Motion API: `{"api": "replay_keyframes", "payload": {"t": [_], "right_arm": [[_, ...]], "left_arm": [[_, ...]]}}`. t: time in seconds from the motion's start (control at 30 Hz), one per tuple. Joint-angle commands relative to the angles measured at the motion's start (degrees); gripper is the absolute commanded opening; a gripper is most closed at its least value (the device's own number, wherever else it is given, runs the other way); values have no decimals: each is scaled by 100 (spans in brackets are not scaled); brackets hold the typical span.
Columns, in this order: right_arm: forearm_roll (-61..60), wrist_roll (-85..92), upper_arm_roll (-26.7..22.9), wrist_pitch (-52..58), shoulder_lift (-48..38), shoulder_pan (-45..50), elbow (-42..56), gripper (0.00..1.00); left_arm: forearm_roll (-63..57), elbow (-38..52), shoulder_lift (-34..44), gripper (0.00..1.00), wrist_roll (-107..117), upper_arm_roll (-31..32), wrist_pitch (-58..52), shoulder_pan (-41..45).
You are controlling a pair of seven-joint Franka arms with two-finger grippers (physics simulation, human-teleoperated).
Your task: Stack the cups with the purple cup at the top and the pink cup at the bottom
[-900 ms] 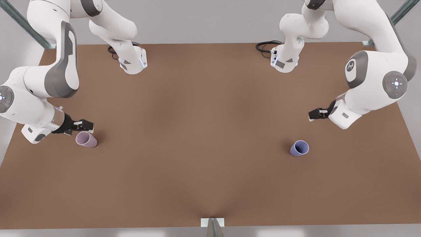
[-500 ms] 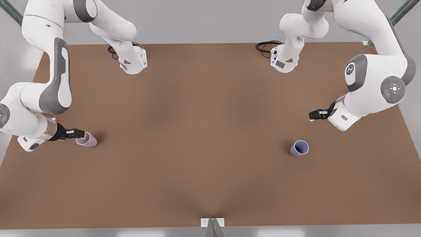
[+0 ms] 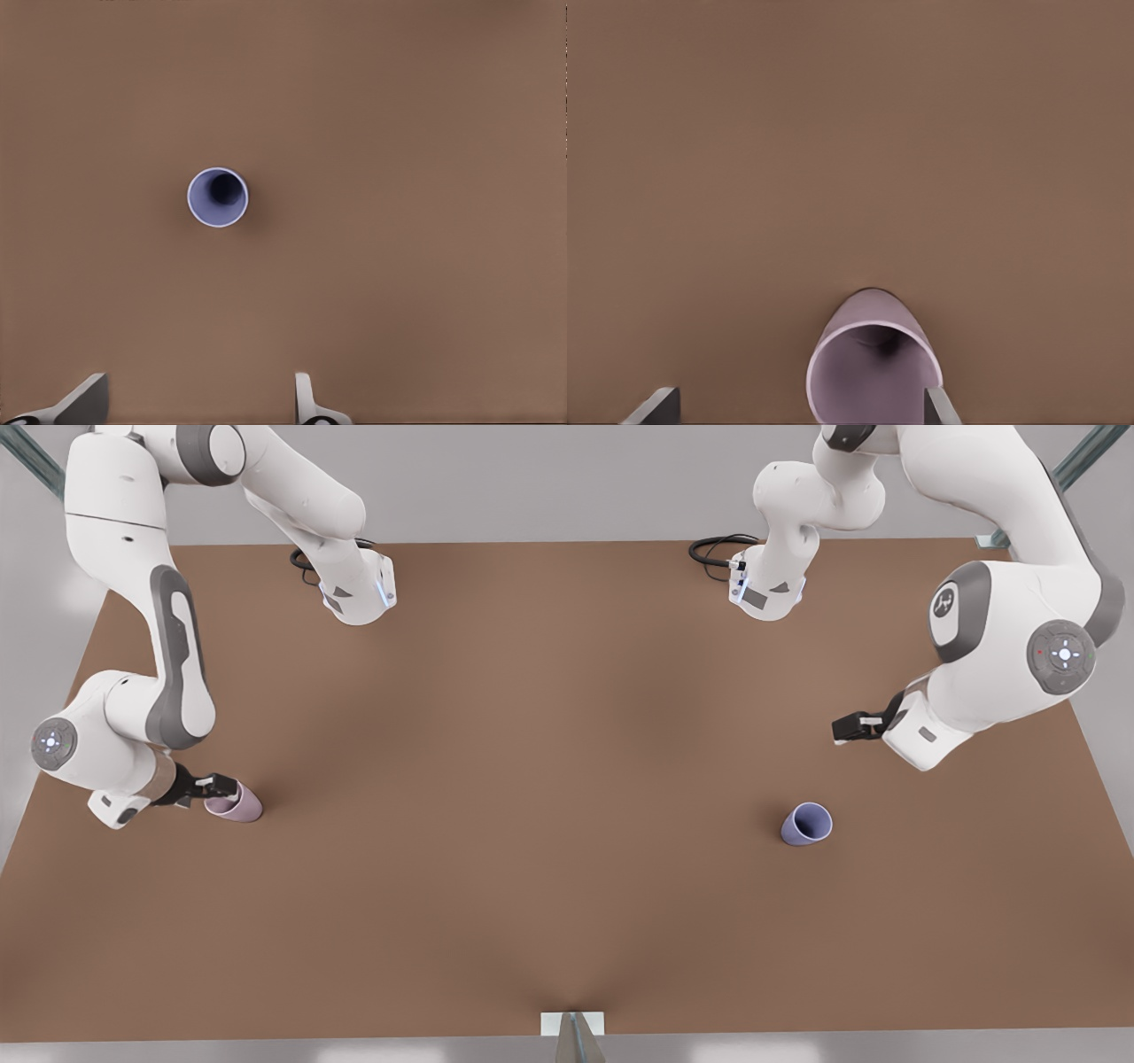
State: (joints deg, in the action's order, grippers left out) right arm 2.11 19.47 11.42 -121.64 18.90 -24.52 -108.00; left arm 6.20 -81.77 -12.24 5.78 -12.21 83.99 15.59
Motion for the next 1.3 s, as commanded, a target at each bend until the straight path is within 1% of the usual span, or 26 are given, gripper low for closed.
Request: {"api": "replay_keyframes", "payload": {"t": [0.0, 0.07, 0.1, 0.3, 0.47, 0.53, 0.63, 0.77, 0.93, 0.97, 1.0, 1.03, 1.07, 1.1, 1.13, 1.27], "right_arm": [[0, 4, 0, -35, 8, -9, -37, 100], [0, 4, 0, -36, 0, -62, -116, 100], [-8, 4, 0, -36, 0, -79, -125, 100], [-8, 101, -17, -62, 70, -281, -125, 100], [0, 382, -26, -404, 307, -466, -168, 100], [0, 391, -26, -879, 395, -518, -415, 100], [0, 399, -17, -1011, 580, -562, -397, 100], [0, 689, -26, -1020, 588, -738, -415, 100], [0, 698, -26, -1143, 755, -738, -406, 100], [0, 698, -26, -1257, 799, -738, -415, 92], [0, 698, -26, -1257, 808, -738, -415, 71], [0, 698, -26, -1257, 817, -738, -415, 58], [0, 698, -26, -1266, 826, -729, -406, 41], [0, 690, -26, -1266, 826, -721, -406, 36], [0, 690, -26, -1257, 826, -721, -406, 34], [0, 681, -17, -1073, 694, -729, -397, 30]], "left_arm": [[-4, -5, -7, 100, 2, 8, -23, -4], [13, 3, 11, 100, 28, 8, -67, -4], [22, 3, 64, 100, 10, 17, -348, 5], [31, 3, 20, 100, 37, 17, -348, 23], [4, -6, -24, 100, 10, 17, -331, 31], [4, -6, -86, 100, 28, -1, -295, 31], [4, -14, -103, 100, 46, -18, -348, 31], [4, -14, -95, 100, 54, -18, -357, 31], [4, -14, -86, 100, 63, -18, -366, 31], [4, -14, -95, 100, 46, -18, -366, 31], [4, -14, -95, 100, 63, -18, -366, 31], [4, -14, -86, 100, 72, -18, -366, 31], [4, -6, -77, 100, 72, -1, -366, 31], [13, -6, -68, 100, 81, 8, -366, 31], [13, -6, -60, 100, 81, 8, -366, 31], [13, -6, -51, 100, 81, 17, -366, 49]]}}
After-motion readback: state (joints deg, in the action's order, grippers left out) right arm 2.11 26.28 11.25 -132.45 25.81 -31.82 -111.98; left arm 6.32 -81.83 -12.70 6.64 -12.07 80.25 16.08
